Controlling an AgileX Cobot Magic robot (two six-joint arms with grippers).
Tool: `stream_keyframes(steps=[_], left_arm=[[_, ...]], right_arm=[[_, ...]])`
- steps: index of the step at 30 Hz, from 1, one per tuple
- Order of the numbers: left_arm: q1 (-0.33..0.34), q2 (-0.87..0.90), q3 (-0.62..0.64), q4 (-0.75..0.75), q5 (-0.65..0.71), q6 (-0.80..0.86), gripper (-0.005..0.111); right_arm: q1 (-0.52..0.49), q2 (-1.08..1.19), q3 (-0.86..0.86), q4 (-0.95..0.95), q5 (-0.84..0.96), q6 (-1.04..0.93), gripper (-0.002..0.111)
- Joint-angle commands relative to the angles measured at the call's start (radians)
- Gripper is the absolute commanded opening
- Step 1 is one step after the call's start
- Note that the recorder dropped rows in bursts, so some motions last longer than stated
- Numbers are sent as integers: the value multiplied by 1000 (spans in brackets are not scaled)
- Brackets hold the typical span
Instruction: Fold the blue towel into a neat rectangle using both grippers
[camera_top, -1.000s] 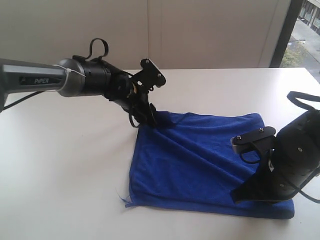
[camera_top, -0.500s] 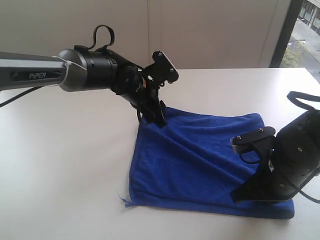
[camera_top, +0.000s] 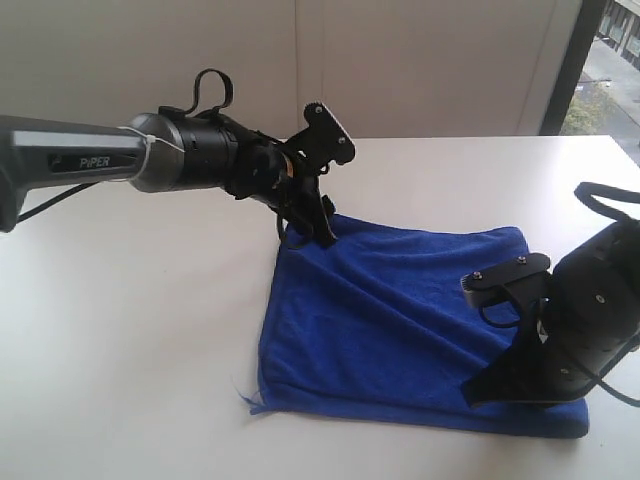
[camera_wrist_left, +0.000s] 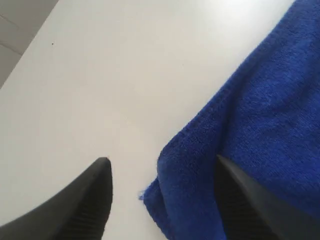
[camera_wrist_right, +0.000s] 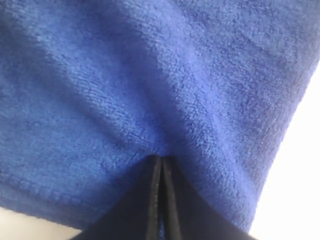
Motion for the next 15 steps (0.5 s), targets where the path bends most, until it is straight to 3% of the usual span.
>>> stream_keyframes(steps=[1, 15], left_arm=[[12, 52, -83, -5, 68, -45, 63], [32, 157, -169, -3, 39, -90, 63]], right_arm=[[-6, 33, 17, 23, 5, -8, 0], [-6, 33, 17, 30, 13, -16, 0]])
